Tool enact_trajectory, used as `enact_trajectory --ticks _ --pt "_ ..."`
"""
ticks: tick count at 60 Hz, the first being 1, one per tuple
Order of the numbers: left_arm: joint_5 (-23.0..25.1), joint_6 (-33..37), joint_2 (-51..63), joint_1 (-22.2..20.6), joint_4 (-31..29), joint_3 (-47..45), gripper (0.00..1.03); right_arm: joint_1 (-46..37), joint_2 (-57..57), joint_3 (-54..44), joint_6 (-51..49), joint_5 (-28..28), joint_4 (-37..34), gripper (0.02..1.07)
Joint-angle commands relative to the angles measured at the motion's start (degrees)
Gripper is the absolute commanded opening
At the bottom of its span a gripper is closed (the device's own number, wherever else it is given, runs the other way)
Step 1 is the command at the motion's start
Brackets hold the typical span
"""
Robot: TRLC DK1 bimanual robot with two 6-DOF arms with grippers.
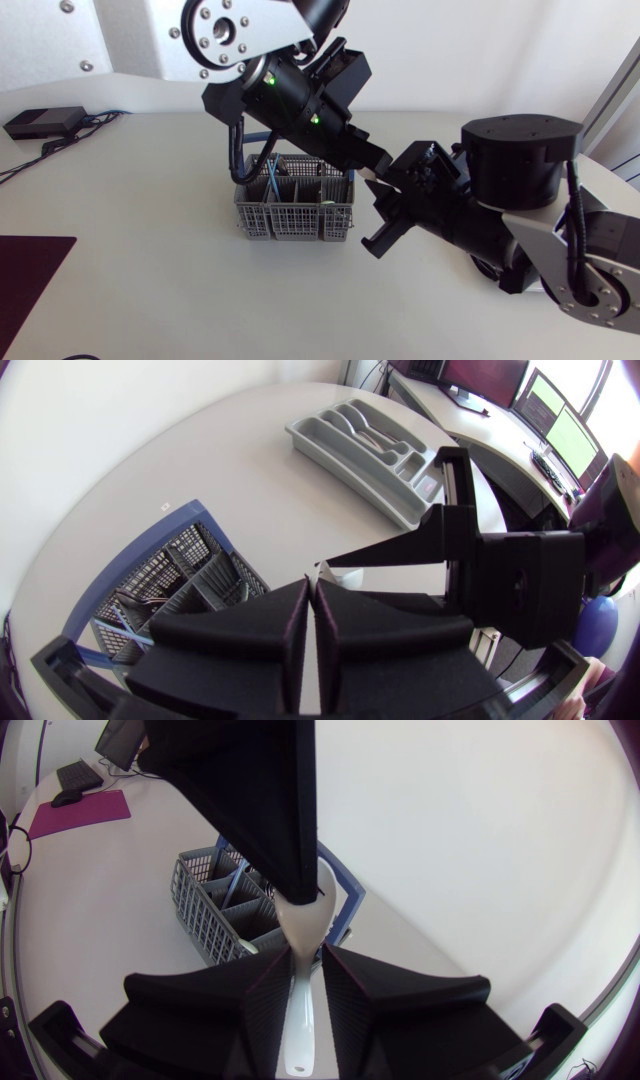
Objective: Sort the cutlery from the basket into the organizer compartments.
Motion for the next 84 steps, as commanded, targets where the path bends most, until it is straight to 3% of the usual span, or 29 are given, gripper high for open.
enact_trajectory --ticks 1,13,28,30,40,46,52,61,70,84 --pt "0.7 -1.3 1.0 0.6 -0.5 1.9 0.04 -0.1 1.0 0.5 -1.0 0.5 0.7 0.18" --pt "0.7 -1.3 0.8 0.7 -0.5 1.9 0.04 0.5 1.5 0.6 -1.0 0.2 -0.2 0.1" --pt "1.0 -1.3 0.7 0.8 -0.5 1.9 0.06 1.0 1.4 0.2 -1.0 -0.5 -0.9 0.09" --pt "1.1 -1.3 0.7 0.8 -0.5 1.9 0.09 1.0 1.4 0.1 -1.0 -0.6 -1.0 0.09" --pt "1.2 -1.5 0.3 1.2 -0.7 2.5 0.51 1.0 0.7 -0.1 -1.1 -1.5 -2.0 0.09" --pt "0.7 -1.3 -0.4 2.3 -0.6 3.1 0.67 0.8 -0.3 -0.6 -1.3 -2.7 -3.0 0.09" --pt "0.5 -1.1 -1.3 4.0 -0.2 3.7 0.72 -0.1 -2.1 -1.3 -2.3 -4.0 -4.1 0.09" --pt "-0.1 0.5 -2.6 7.3 0.1 4.5 0.73 -5.3 -7.0 -2.8 -3.9 -10.9 -8.2 0.09" --pt "-2.7 5.2 -4.4 7.8 0.1 1.5 0.73 -13.5 -11.5 -4.2 -8.2 -19.4 -12.9 0.09" --pt "-2.9 9.8 -6.8 7.9 1.6 -3.7 0.73 -28.3 -14.9 -4.9 -17.9 -33.2 -21.4 0.09"
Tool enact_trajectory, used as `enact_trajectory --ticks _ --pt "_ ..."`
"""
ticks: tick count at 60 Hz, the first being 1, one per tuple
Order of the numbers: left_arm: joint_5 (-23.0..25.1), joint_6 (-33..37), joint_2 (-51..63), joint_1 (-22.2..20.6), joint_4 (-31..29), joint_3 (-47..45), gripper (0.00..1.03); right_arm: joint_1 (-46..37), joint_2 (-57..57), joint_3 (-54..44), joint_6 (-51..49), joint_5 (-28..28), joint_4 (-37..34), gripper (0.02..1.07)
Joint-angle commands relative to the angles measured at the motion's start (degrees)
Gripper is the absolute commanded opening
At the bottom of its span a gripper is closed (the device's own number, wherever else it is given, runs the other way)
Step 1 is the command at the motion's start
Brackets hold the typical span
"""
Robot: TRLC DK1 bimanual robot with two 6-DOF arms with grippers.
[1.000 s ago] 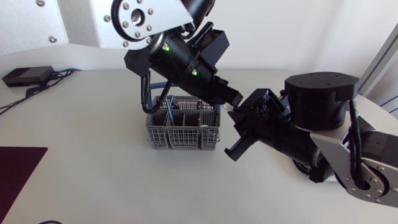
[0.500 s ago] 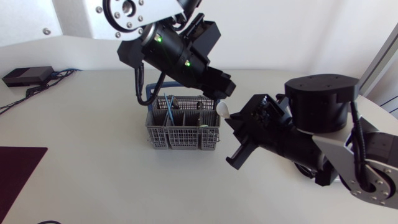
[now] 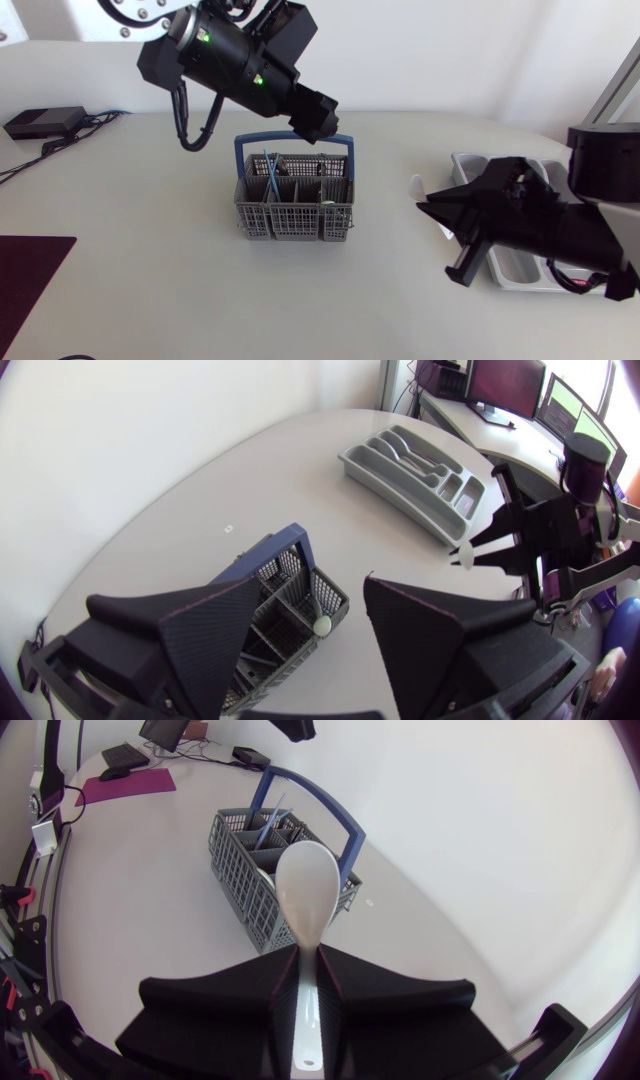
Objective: Sort the cutlery from the basket into the organizer compartments.
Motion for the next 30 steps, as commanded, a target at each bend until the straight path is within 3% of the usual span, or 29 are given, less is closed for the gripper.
enact_trajectory --ticks 1,18,30 --pt "-0.1 2.6 -1.5 0.2 0.5 -2.9 0.73 -5.9 -0.5 -1.4 -5.7 -4.2 -2.9 0.09" --pt "-1.5 6.6 -1.6 -1.3 0.9 -6.6 0.73 -29.0 8.0 0.1 -26.0 -18.4 -10.9 0.1" --pt "-2.8 10.1 -1.5 -3.3 0.9 -8.8 0.73 -41.7 18.2 5.1 -42.4 -22.4 -17.7 0.1"
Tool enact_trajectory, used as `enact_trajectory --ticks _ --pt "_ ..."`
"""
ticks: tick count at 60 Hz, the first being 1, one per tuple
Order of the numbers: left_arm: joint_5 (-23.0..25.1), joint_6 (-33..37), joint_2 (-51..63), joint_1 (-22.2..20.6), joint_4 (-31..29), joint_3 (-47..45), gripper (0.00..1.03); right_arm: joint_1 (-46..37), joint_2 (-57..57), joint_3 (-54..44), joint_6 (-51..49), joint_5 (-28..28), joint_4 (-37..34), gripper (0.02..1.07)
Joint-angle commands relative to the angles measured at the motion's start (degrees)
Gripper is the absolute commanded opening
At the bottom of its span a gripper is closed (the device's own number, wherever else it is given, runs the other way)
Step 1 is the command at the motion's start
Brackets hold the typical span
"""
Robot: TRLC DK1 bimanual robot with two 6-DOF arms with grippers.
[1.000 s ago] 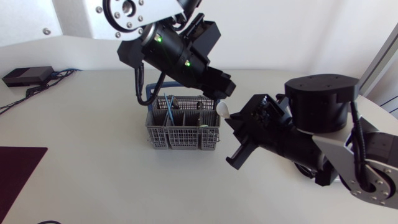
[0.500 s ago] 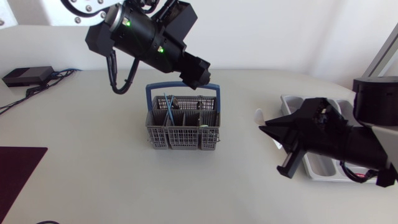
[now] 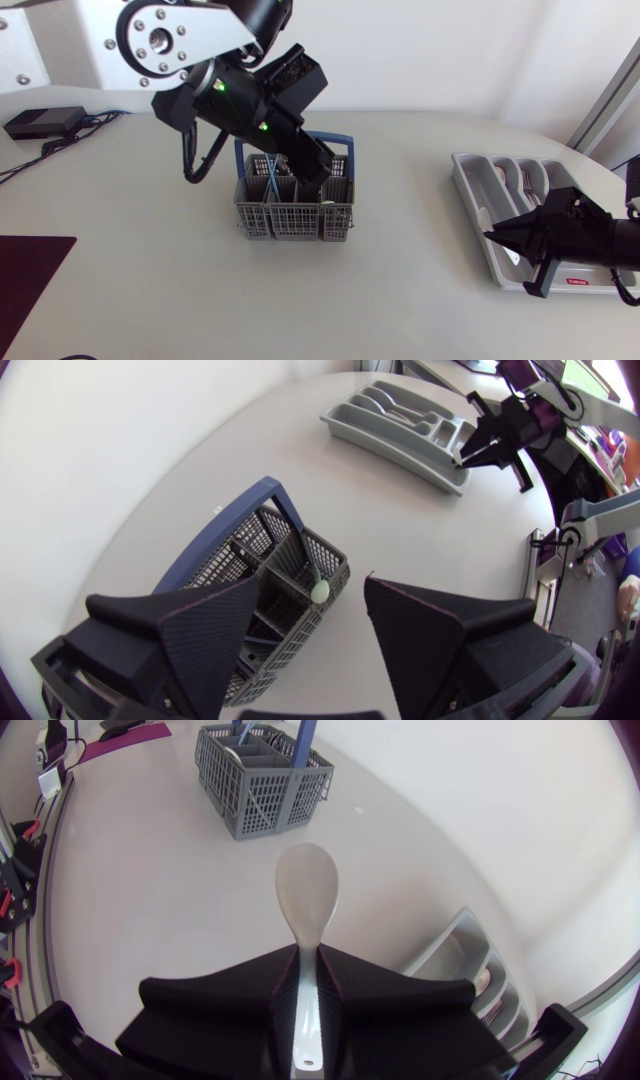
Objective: Sort the cutlery from the basket into the organizer compartments.
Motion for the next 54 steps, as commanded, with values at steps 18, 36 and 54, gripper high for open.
enact_trajectory --ticks 18,36,54 --pt "-0.5 5.8 -0.9 -1.4 0.3 -3.8 0.73 -19.2 19.0 14.4 -33.3 -2.1 -13.4 0.09" --pt "-0.8 6.3 -0.9 -1.8 0.2 -4.7 0.73 -29.1 31.8 21.5 -50.4 1.0 -17.0 0.09" --pt "-2.2 8.4 -0.5 -4.2 -1.0 -4.8 0.73 -32.1 38.4 25.2 -55.4 8.3 -15.7 0.09"
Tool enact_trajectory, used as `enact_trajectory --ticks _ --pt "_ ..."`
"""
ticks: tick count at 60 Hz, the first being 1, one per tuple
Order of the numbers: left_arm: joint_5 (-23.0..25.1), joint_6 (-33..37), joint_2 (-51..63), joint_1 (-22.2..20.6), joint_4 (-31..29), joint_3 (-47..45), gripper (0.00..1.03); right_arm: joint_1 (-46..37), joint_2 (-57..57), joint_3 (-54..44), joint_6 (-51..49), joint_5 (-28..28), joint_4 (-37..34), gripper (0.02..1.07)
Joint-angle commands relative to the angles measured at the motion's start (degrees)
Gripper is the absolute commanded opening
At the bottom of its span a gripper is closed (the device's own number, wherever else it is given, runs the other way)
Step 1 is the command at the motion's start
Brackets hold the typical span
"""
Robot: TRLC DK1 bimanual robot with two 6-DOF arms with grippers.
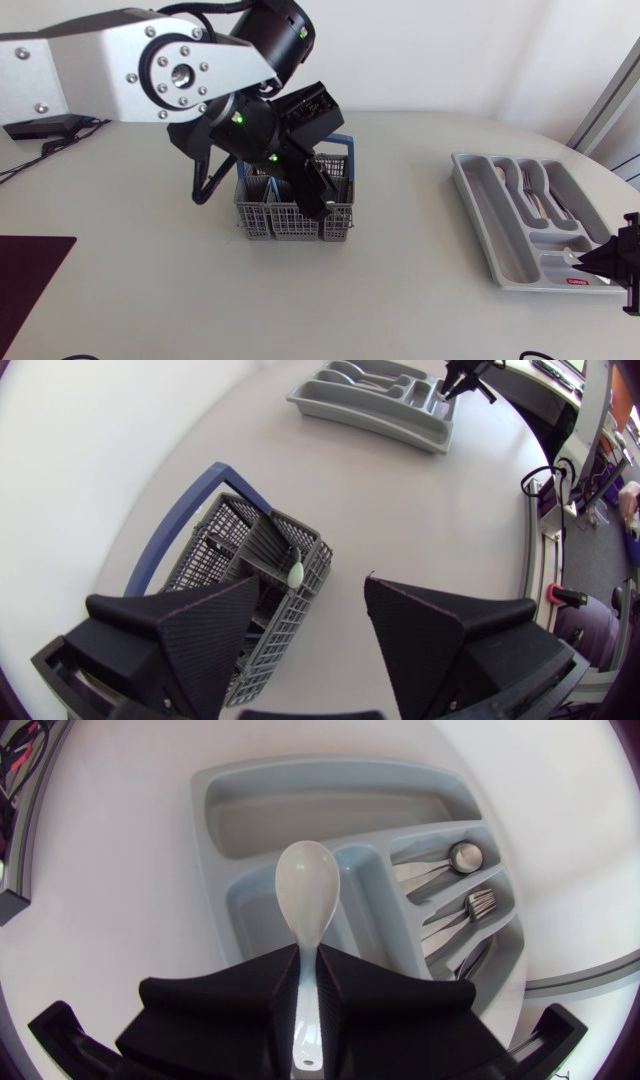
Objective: Sort the cutlery from the basket into the organizer compartments.
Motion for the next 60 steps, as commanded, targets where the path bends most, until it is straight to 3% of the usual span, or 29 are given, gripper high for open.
enact_trajectory --ticks 1,10,19,35,41,50,60 --pt "-0.4 2.3 -0.5 -0.9 -0.9 -1.4 0.73 -0.7 2.4 1.9 -3.1 1.5 0.0 0.09" --pt "-0.5 5.1 -0.8 -1.9 -2.0 -2.3 0.73 -0.8 3.4 1.9 -3.6 4.1 0.9 0.1" --pt "-1.9 10.4 -1.1 -3.2 -1.3 -4.9 0.73 -0.4 2.6 -0.6 -3.5 5.8 3.0 0.4" --pt "-2.2 18.4 -0.9 -3.2 2.1 -6.6 0.7 -0.1 0.6 -3.0 -2.3 5.8 6.0 0.61" --pt "-3.6 19.1 0.2 -2.8 2.1 -5.8 0.7 -0.2 -1.4 -3.1 -2.2 4.5 4.9 0.63" --pt "-6.6 21.7 1.2 -2.9 5.7 -7.7 0.69 0.0 -5.9 -4.6 -0.5 1.9 3.4 0.76" --pt "-8.0 23.6 2.9 -2.8 8.1 -8.8 0.66 1.0 -10.7 -7.0 1.4 -0.7 0.9 0.78"
